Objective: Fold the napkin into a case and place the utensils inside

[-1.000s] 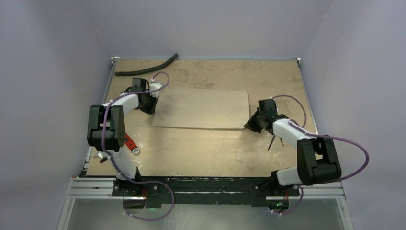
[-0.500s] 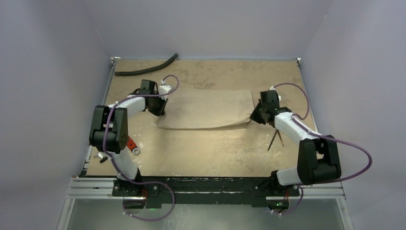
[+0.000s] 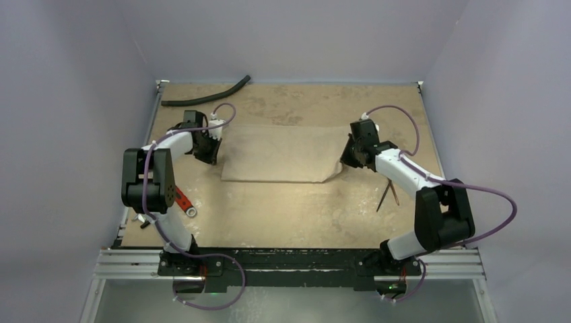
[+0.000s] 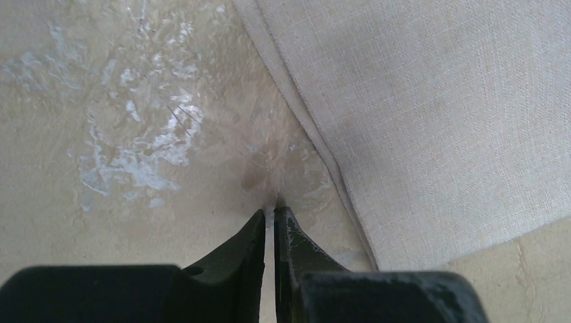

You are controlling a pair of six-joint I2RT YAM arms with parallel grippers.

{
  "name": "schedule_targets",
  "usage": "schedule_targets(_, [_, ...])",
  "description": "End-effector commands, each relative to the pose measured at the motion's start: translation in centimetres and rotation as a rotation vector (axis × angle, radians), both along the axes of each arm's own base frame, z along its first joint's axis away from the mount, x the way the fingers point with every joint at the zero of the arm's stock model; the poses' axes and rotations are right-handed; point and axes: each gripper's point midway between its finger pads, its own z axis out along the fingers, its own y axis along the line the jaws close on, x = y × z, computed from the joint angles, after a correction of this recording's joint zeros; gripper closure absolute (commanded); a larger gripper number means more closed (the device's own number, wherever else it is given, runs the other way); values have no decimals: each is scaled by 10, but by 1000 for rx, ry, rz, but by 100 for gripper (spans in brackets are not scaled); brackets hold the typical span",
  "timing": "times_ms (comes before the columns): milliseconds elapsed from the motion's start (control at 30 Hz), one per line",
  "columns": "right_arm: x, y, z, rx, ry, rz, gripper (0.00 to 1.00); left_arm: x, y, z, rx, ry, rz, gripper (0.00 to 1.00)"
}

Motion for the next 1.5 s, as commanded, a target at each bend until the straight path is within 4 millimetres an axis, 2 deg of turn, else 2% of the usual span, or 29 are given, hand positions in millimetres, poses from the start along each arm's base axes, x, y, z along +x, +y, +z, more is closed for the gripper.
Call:
schedule_targets(0, [13, 18, 24, -18, -50, 49, 88, -13, -5, -4, -26, 67, -14, 91])
schedule_targets(67, [18, 35, 31, -14, -66, 84, 88, -17, -2, -17, -9, 76, -10, 91])
schedule_targets(100, [23, 47, 38, -6, -79, 109, 87, -20, -2, -24, -8, 81, -10, 91])
schedule_targets(233, [26, 100, 41, -2, -74, 219, 87, -32, -8, -43, -45, 99, -8, 93])
schedule_targets(333, [24, 145, 35, 13, -54, 318, 86, -36, -10, -47, -104, 96, 10, 96])
schedule_targets(500, [17, 226, 35, 113, -62, 554, 84, -37, -16, -48, -162, 98, 6, 99])
schedule_targets(667, [15, 278, 33, 124, -72, 660, 85, -38, -16, -49, -175, 103, 3, 100])
schedule_targets(767, [20, 297, 37, 167, -89, 687, 87, -38, -14, -51, -166, 103, -2, 100])
schedule_targets(867, [28, 303, 34, 157, -86, 677, 94, -38, -12, -53, -158, 109, -3, 100])
schedule_targets(900, [30, 299, 33, 130, -76, 664, 95, -38, -12, -53, -157, 112, -3, 100])
schedule_targets(933, [33, 291, 32, 85, -68, 642, 91, -38, -11, -53, -157, 111, -2, 100])
schedule_targets(967, [34, 282, 30, 35, -62, 621, 78, -38, -11, -52, -156, 111, -4, 100])
schedule_targets(1000, [35, 270, 35, -20, -73, 588, 57, -39, -11, -52, -154, 112, -7, 100])
schedule_targets(1033, [34, 257, 37, -78, -84, 558, 42, -39, -10, -52, -153, 111, -8, 100])
schedule_targets(1067, [34, 244, 39, -128, -100, 529, 34, -39, -10, -51, -152, 112, -9, 100])
schedule_targets(1100, [33, 232, 40, -167, -112, 499, 30, -39, -10, -51, -152, 111, -9, 100])
schedule_targets(1233, [23, 201, 28, -253, -110, 436, 26, -39, -9, -51, -157, 117, -2, 100])
schedule_targets(1333, [17, 202, 19, -262, -128, 465, 26, -38, -9, -52, -160, 124, 1, 100])
schedule_targets(1467, [19, 213, 10, -278, -149, 508, 27, -35, -8, -50, -165, 127, 9, 100])
